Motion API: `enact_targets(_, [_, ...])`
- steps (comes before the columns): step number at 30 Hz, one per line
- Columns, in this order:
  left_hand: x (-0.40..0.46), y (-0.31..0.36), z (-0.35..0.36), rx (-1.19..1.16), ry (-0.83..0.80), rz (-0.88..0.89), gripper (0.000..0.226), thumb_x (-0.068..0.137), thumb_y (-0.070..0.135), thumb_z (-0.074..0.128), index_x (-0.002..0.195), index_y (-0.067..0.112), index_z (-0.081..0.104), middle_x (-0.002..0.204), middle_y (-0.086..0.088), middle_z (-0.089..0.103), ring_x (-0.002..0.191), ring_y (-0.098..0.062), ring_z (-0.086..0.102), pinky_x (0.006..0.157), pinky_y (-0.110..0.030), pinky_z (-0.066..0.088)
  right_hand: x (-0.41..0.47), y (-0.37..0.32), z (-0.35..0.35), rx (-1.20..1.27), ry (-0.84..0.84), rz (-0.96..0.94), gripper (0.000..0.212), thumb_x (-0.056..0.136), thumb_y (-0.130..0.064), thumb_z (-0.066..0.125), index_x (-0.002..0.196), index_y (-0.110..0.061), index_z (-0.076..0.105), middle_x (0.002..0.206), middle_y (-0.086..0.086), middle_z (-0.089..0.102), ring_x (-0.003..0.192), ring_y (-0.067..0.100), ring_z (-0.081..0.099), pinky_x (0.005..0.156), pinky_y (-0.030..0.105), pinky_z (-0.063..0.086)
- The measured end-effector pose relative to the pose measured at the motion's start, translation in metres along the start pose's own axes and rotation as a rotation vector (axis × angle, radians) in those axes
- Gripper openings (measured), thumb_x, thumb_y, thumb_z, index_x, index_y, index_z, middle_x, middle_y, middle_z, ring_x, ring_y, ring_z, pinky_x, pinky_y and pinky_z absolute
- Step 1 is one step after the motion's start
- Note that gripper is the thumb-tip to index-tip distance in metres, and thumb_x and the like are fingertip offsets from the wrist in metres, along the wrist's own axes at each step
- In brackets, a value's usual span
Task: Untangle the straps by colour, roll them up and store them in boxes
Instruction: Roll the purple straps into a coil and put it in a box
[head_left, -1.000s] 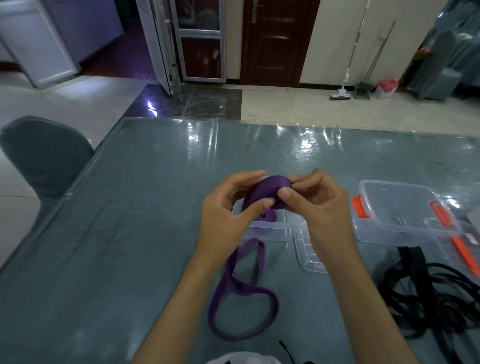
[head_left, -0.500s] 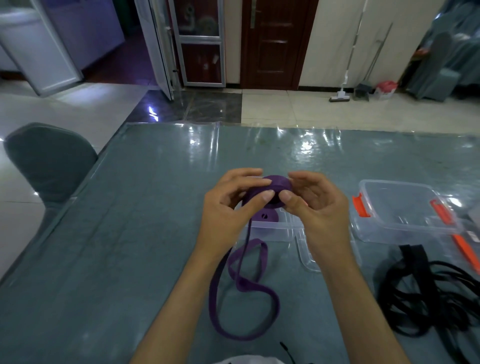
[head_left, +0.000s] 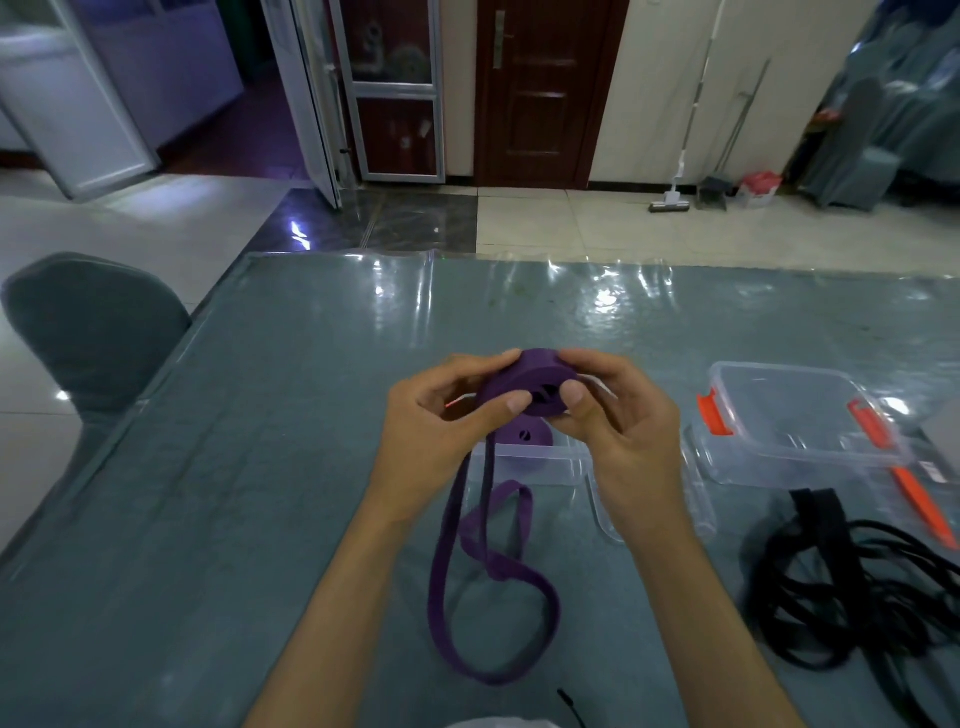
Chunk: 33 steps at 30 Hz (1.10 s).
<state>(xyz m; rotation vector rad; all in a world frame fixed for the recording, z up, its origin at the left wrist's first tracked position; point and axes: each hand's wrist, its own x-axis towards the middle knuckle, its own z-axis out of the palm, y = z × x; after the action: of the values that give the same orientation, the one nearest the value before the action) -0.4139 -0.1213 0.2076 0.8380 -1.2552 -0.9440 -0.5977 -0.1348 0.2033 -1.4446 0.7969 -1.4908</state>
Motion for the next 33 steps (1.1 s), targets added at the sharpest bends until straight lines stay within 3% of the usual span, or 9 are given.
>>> enact_targets(4, [0.001, 0.003, 0.000, 0.052, 0.062, 0.070, 0.027, 0.087, 0.014, 0.087, 0.110, 0.025, 0.080, 0.108, -0.002, 0.081, 0.103, -0.022, 0.078, 0.087, -0.023, 0.060, 0.000, -0.001, 0.002, 0.002, 0.019, 0.045, 0.018, 0.092, -0.019, 0.081, 0.107, -0.014, 0.072, 0.117, 0.012, 0.078, 0.115, 0.032, 0.074, 0.097, 0.052, 0.061])
enact_targets(7, [0.002, 0.004, 0.001, 0.035, 0.058, 0.111, 0.023, 0.088, 0.014, 0.087, 0.108, 0.022, 0.080, 0.112, -0.003, 0.080, 0.108, -0.026, 0.077, 0.091, -0.027, 0.060, 0.002, -0.004, 0.003, -0.004, 0.077, 0.041, 0.022, 0.087, -0.036, 0.086, 0.100, -0.022, 0.075, 0.107, 0.011, 0.080, 0.105, 0.034, 0.077, 0.091, 0.060, 0.062])
enact_targets(12, [0.006, 0.003, -0.004, 0.016, -0.032, 0.060, 0.026, 0.092, 0.006, 0.080, 0.117, 0.013, 0.079, 0.116, -0.010, 0.077, 0.110, -0.026, 0.076, 0.094, -0.028, 0.059, 0.002, -0.001, 0.006, -0.008, 0.102, 0.018, 0.011, 0.089, -0.026, 0.082, 0.097, -0.024, 0.074, 0.107, 0.014, 0.077, 0.105, 0.036, 0.076, 0.093, 0.066, 0.059])
enact_targets(16, [0.007, 0.003, -0.006, 0.045, -0.036, 0.093, 0.027, 0.089, 0.007, 0.083, 0.113, 0.020, 0.079, 0.110, -0.002, 0.081, 0.105, -0.021, 0.078, 0.092, -0.025, 0.060, 0.005, -0.005, 0.006, 0.005, 0.030, 0.119, 0.022, 0.082, -0.019, 0.089, 0.083, -0.018, 0.067, 0.104, 0.015, 0.079, 0.100, 0.038, 0.077, 0.090, 0.067, 0.060])
enact_targets(20, [0.008, -0.002, -0.002, 0.016, -0.040, 0.117, 0.028, 0.091, 0.013, 0.083, 0.118, 0.021, 0.080, 0.116, -0.002, 0.077, 0.111, -0.025, 0.076, 0.096, -0.027, 0.059, 0.011, -0.014, 0.005, -0.053, 0.039, 0.013, 0.026, 0.087, -0.013, 0.085, 0.108, -0.021, 0.071, 0.103, 0.011, 0.080, 0.099, 0.031, 0.078, 0.087, 0.055, 0.064])
enact_targets(23, [0.015, -0.002, -0.004, 0.004, -0.072, 0.107, 0.034, 0.091, 0.015, 0.083, 0.122, 0.027, 0.079, 0.115, 0.001, 0.076, 0.110, -0.025, 0.076, 0.095, -0.026, 0.059, 0.013, -0.014, 0.008, -0.011, 0.062, 0.009, 0.023, 0.087, -0.017, 0.081, 0.107, -0.013, 0.071, 0.108, 0.012, 0.079, 0.106, 0.030, 0.077, 0.091, 0.050, 0.064])
enact_targets(26, [0.022, -0.002, -0.002, 0.013, -0.019, 0.133, 0.029, 0.087, 0.020, 0.088, 0.113, 0.031, 0.081, 0.110, 0.001, 0.081, 0.104, -0.023, 0.079, 0.091, -0.027, 0.061, 0.019, -0.014, 0.004, 0.004, 0.064, 0.067, 0.039, 0.080, -0.018, 0.086, 0.102, 0.003, 0.062, 0.108, 0.014, 0.079, 0.106, 0.030, 0.077, 0.091, 0.045, 0.065])
enact_targets(30, [0.027, -0.006, 0.003, -0.025, -0.013, 0.146, 0.027, 0.087, 0.021, 0.087, 0.112, 0.030, 0.082, 0.117, -0.003, 0.078, 0.111, -0.027, 0.076, 0.095, -0.032, 0.061, 0.029, -0.015, 0.001, -0.034, 0.089, -0.024, 0.029, 0.080, -0.025, 0.091, 0.103, -0.027, 0.073, 0.106, 0.015, 0.078, 0.102, 0.034, 0.077, 0.091, 0.048, 0.063])
enact_targets(33, [0.035, -0.007, -0.002, -0.024, -0.085, 0.125, 0.033, 0.087, 0.012, 0.086, 0.118, 0.021, 0.081, 0.116, -0.002, 0.076, 0.110, -0.027, 0.075, 0.095, -0.030, 0.060, 0.034, -0.012, 0.002, 0.063, 0.103, -0.015, 0.026, 0.080, -0.031, 0.090, 0.101, -0.026, 0.076, 0.109, 0.012, 0.080, 0.106, 0.031, 0.077, 0.090, 0.038, 0.064])
